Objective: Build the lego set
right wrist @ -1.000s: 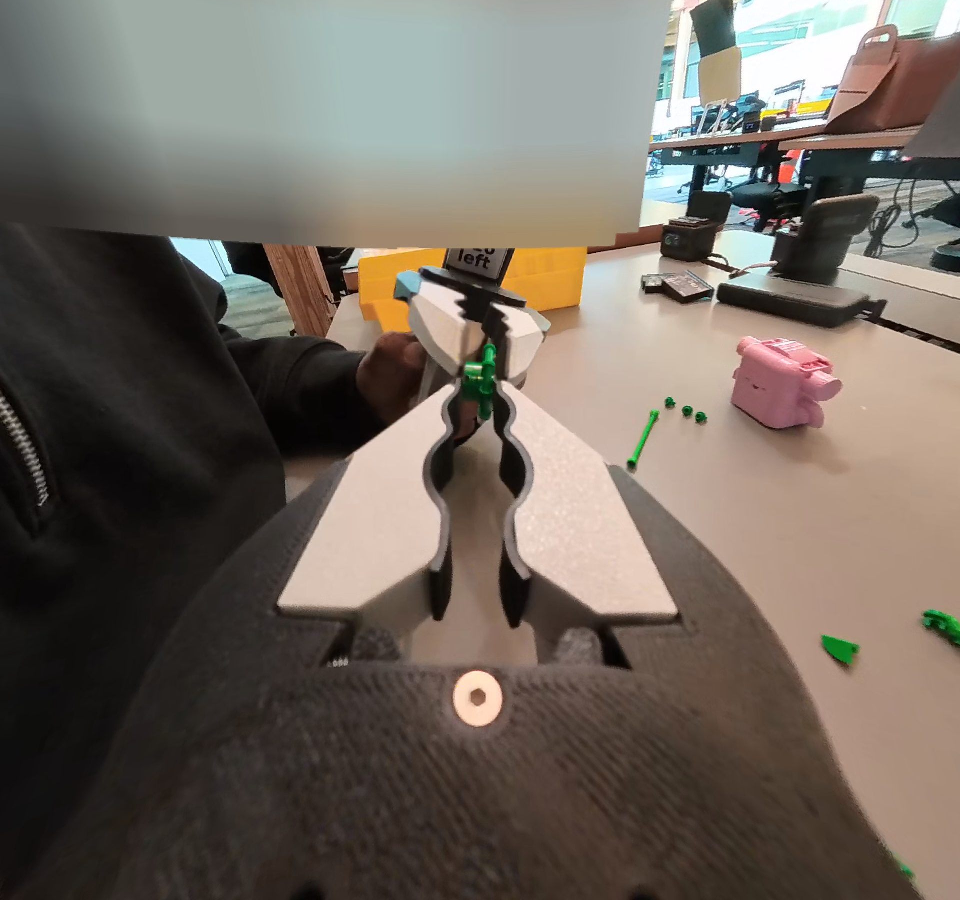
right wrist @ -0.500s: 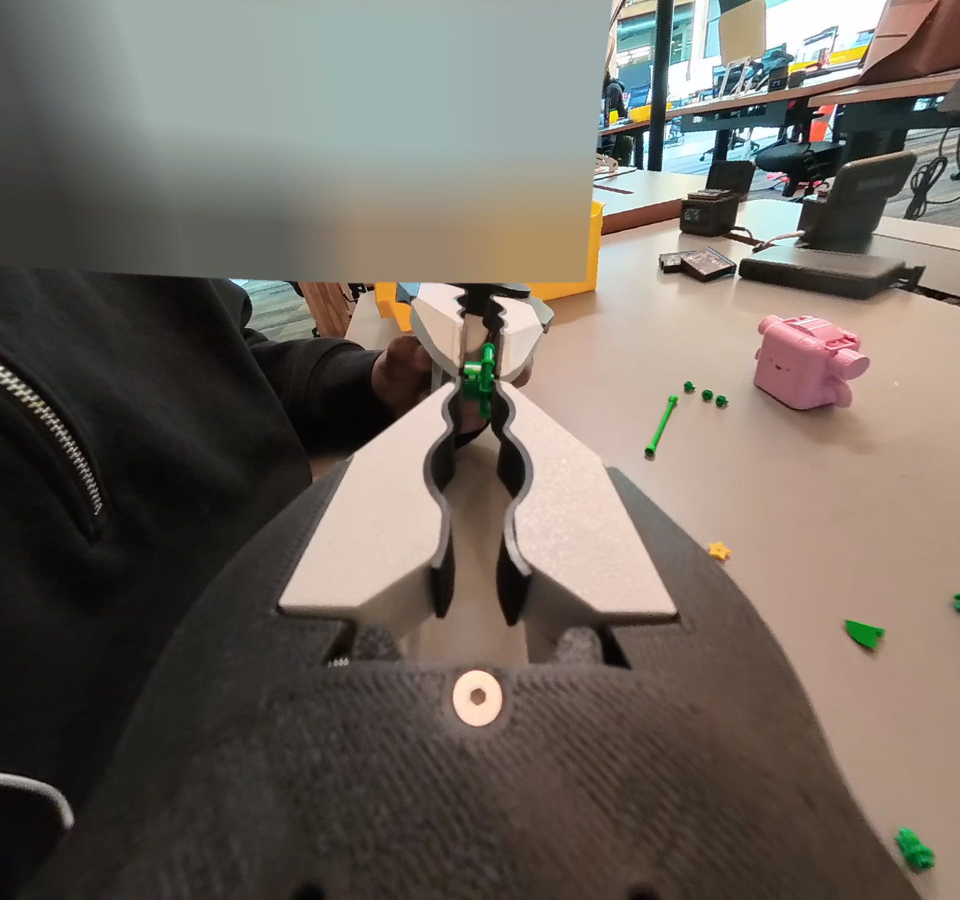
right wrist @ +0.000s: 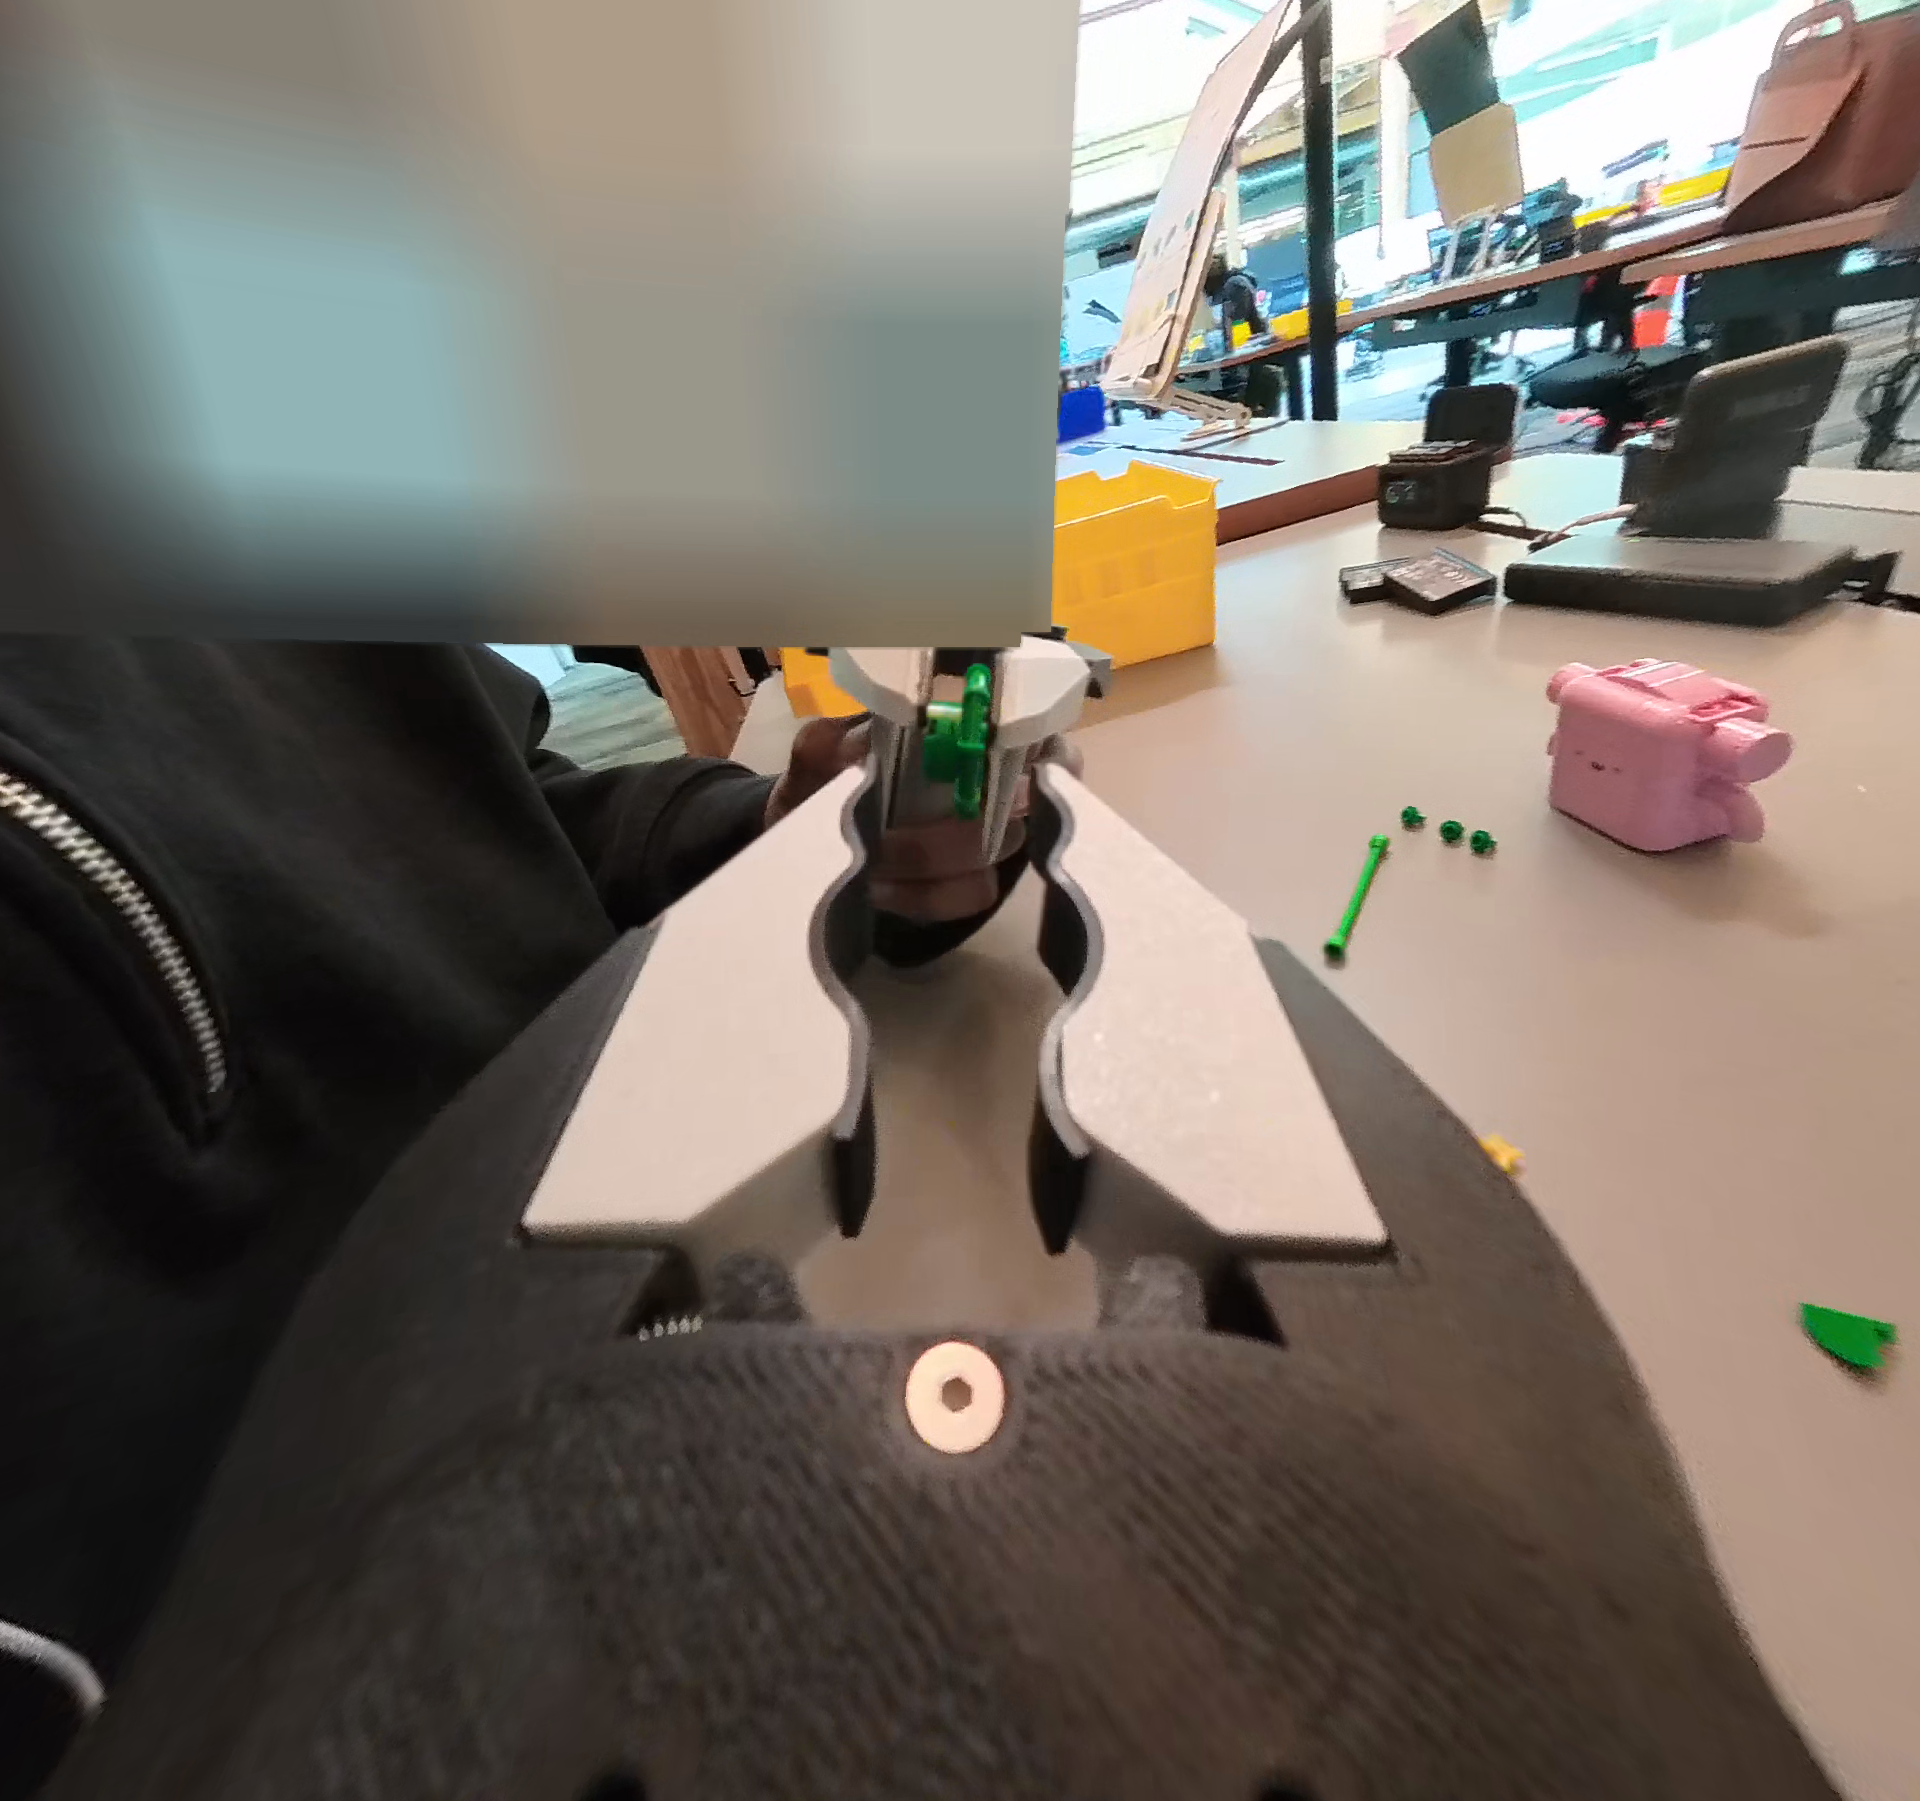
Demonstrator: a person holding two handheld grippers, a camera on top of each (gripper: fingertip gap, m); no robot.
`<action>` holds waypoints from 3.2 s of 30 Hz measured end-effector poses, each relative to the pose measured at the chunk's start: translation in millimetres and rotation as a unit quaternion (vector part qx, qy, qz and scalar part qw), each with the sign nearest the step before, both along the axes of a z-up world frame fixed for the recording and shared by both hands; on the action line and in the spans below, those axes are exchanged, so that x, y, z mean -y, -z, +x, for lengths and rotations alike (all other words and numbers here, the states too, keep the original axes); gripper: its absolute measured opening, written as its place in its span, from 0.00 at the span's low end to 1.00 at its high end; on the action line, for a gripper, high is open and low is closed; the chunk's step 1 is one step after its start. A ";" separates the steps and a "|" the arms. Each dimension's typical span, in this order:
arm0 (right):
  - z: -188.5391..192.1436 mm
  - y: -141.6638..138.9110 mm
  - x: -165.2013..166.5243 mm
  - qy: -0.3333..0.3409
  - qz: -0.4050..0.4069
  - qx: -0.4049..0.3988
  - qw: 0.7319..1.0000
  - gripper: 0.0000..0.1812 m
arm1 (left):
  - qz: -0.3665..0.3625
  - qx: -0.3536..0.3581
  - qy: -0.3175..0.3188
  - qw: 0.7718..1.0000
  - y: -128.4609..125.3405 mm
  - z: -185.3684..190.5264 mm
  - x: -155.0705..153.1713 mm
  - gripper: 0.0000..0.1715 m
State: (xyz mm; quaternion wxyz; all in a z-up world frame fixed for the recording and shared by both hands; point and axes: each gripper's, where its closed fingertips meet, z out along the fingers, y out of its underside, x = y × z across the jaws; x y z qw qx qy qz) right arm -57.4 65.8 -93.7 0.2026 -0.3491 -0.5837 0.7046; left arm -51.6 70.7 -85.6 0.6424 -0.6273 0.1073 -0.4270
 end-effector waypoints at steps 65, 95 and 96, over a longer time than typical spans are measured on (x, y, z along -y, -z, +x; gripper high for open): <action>-21.6 103.4 -21.1 0.135 0.552 0.017 0.823 0.05 | -0.071 0.005 -0.135 0.988 21.0 -57.3 -13.9 0.20; 7.5 -75.5 -148.8 0.315 0.074 -0.119 0.939 0.25 | -0.172 -0.197 -0.141 0.955 55.8 -52.9 -38.0 0.27; 1.5 -78.6 -143.7 0.287 0.063 -0.118 0.949 0.27 | -0.179 -0.230 -0.141 0.946 58.6 -54.2 -46.3 0.31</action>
